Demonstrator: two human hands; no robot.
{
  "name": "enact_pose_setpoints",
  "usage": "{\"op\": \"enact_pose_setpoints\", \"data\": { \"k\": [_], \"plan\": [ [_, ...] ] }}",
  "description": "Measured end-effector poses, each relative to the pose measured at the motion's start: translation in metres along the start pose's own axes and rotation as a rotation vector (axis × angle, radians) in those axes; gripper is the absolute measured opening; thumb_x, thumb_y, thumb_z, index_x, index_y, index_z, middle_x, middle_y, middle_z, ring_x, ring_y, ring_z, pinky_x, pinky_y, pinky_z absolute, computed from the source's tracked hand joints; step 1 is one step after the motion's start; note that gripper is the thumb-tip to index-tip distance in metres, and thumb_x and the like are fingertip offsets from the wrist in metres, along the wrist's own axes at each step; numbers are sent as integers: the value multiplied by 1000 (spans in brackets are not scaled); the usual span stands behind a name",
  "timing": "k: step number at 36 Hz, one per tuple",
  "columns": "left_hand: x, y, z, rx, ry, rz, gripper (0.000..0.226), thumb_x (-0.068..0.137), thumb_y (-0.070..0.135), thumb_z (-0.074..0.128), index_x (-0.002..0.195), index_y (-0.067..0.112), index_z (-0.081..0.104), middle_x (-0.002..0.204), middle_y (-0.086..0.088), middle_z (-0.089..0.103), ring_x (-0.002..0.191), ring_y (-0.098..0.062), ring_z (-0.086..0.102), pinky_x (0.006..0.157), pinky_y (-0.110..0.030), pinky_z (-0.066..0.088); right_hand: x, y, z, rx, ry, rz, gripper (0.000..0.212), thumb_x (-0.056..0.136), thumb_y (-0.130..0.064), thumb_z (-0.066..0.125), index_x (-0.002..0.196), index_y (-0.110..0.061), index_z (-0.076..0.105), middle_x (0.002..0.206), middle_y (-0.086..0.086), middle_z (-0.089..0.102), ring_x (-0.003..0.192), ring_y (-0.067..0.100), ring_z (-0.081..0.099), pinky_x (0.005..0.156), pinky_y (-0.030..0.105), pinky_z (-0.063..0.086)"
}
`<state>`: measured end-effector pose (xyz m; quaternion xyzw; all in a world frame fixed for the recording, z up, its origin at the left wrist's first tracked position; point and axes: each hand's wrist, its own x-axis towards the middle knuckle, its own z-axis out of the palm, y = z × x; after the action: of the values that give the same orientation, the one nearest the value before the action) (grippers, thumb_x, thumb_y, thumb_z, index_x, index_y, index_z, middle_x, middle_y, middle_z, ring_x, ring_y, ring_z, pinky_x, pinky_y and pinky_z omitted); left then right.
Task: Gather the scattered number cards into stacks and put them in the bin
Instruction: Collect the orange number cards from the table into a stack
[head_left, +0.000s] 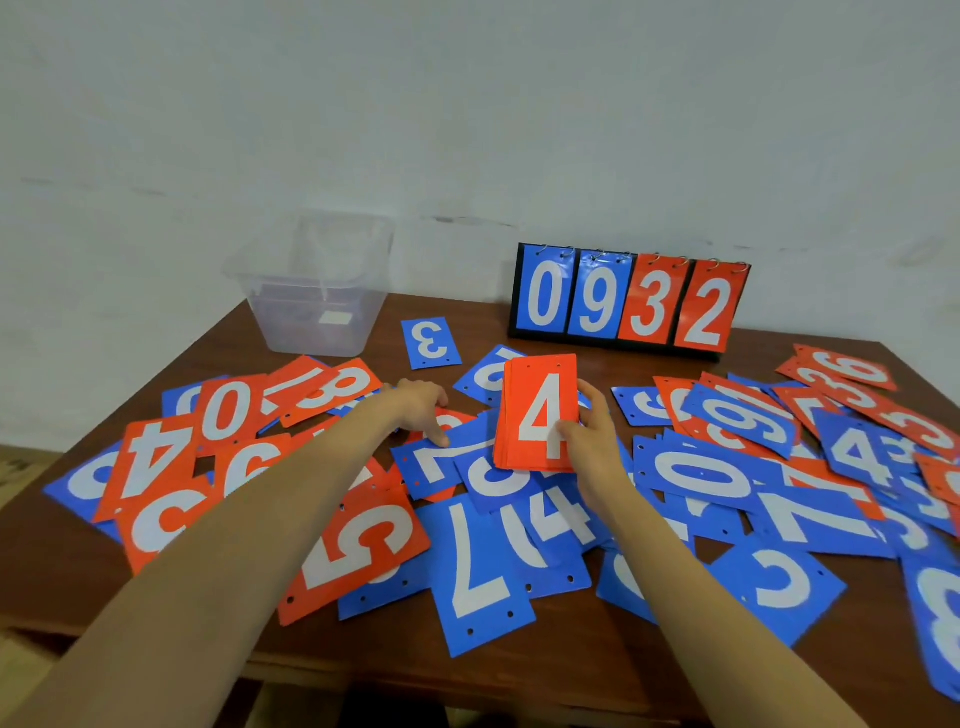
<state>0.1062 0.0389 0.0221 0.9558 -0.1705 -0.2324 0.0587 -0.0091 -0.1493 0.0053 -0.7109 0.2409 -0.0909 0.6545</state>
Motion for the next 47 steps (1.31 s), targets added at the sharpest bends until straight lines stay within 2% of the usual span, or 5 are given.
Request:
{"op": "enact_pose_setpoints", "data": {
  "k": [22, 29, 33, 40, 47],
  "plan": [
    [3, 3, -6, 224, -28, -31, 69, 78, 56, 66, 131, 21, 40, 142, -14, 29, 131, -32, 26, 106, -45, 29, -3, 3, -8, 7, 4, 23, 53, 97, -1, 42, 140, -30, 32, 144, 5, 42, 127, 25, 46, 71, 27, 48],
    [2, -2, -2, -29, 38, -10, 58, 77, 42, 74, 117, 13, 45, 126, -11, 47, 111, -27, 46, 89, -37, 38, -3, 6, -5, -11, 3, 23, 52, 97, -3, 42, 141, -29, 31, 144, 6, 42, 126, 25, 47, 76, 31, 49],
    [3, -3, 2, -415, 218, -3, 41, 82, 19, 72, 116, 10, 50, 123, -9, 53, 99, -19, 50, 75, -27, 44, -2, 4, -6, 1, 19, 29, 54, 98, -3, 42, 143, -29, 28, 144, 5, 41, 126, 26, 47, 73, 30, 48],
    [-12, 2, -17, -603, 719, 112, 19, 88, 17, 63, 107, 12, 65, 112, -7, 64, 104, -24, 60, 84, -31, 49, -9, -3, -11, 10, 30, 32, 56, 98, -3, 42, 145, -28, 27, 145, 7, 39, 128, 27, 45, 70, 28, 47],
    [-59, 37, -28, -805, 987, 425, 13, 89, 5, 60, 85, 17, 63, 84, 8, 65, 82, -3, 61, 72, -8, 44, -23, -10, -15, 101, 15, 7, 56, 94, 2, 43, 141, -27, 32, 137, 7, 48, 112, 24, 54, 67, 29, 51]
  ]
}}
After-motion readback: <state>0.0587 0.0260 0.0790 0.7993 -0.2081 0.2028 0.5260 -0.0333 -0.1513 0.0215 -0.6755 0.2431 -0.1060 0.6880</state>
